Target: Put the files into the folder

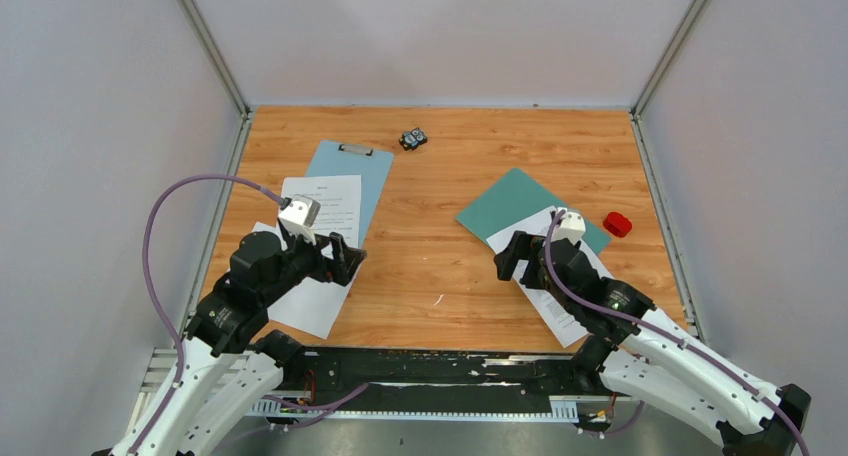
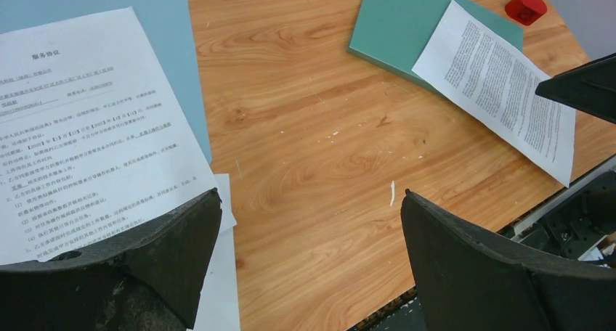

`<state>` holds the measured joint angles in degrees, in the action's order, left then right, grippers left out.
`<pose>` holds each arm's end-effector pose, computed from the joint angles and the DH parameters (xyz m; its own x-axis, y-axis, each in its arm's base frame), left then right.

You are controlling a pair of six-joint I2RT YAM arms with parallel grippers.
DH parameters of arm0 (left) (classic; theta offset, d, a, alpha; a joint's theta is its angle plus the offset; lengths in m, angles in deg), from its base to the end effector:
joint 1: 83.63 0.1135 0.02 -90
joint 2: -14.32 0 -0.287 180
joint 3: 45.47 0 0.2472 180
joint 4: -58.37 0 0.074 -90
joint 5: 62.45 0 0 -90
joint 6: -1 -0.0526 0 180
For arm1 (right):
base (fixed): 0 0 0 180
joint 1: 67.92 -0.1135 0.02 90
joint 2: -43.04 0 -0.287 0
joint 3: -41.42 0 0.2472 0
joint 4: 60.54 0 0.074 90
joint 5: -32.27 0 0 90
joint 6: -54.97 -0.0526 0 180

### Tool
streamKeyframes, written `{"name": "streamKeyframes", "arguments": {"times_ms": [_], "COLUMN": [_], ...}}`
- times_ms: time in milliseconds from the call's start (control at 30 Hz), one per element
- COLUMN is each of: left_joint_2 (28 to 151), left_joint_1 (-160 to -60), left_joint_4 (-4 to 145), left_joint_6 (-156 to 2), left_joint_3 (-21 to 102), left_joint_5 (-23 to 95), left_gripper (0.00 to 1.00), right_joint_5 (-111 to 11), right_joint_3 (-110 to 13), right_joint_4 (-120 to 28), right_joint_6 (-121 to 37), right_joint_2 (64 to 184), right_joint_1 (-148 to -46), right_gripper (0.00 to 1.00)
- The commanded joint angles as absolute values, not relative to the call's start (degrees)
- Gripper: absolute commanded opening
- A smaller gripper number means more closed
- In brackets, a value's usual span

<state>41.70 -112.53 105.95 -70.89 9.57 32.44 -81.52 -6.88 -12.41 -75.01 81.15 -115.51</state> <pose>0.0880 -0.0537 0.3172 -0.4550 -0.1026 -0.8846 0.4316 0.8434 -0.3198 0.1059 0.0845 0.2593 -0.6140 0.1996 -0.7637 -0.0869 0.9445 0.3167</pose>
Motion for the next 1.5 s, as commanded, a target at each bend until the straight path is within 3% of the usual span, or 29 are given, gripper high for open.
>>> {"name": "streamKeyframes", "arguments": {"times_ms": [0, 300, 467, 667, 967, 1233, 1467], "left_joint_2": [41.64, 42.11, 43.13, 42.07, 42.29, 43.06, 43.45], "left_joint_1": [-112.72, -112.72, -112.72, -112.72, -112.72, -112.72, -112.72], "left_joint_4": [105.06, 105.04, 105.30, 105.82, 106.59, 106.82, 106.92], "left_joint_6": [-70.70, -70.56, -70.37, -70.02, -69.34, -69.15, -68.90], "left_joint_3": [10.41, 10.24, 10.53, 10.61, 10.80, 10.94, 11.04], "left_joint_5": [32.01, 31.01, 30.71, 28.36, 25.90, 25.80, 25.67], "left_gripper": [1.00, 1.00, 1.00, 1.00, 1.00, 1.00, 1.00], "right_joint_5": [-84.10, -101.28, -99.34, -91.55, -102.86, -107.27, -107.13], "right_joint_3": [-9.19, -13.90, -15.12, -18.86, -27.40, -28.11, -26.68], "right_joint_4": [-11.96, -4.04, -7.31, -11.19, -5.13, -2.51, -4.09], "right_joint_6": [-74.11, -76.53, -64.40, -52.53, -50.57, -52.44, -52.24], "right_joint_2": [81.26, 86.30, 91.96, 106.77, 134.97, 141.24, 141.56], "right_joint_1": [-115.84, -115.82, -115.87, -116.86, -123.05, -123.12, -123.11], "right_gripper": [0.99, 0.99, 0.93, 0.84, 0.79, 0.66, 0.44]}}
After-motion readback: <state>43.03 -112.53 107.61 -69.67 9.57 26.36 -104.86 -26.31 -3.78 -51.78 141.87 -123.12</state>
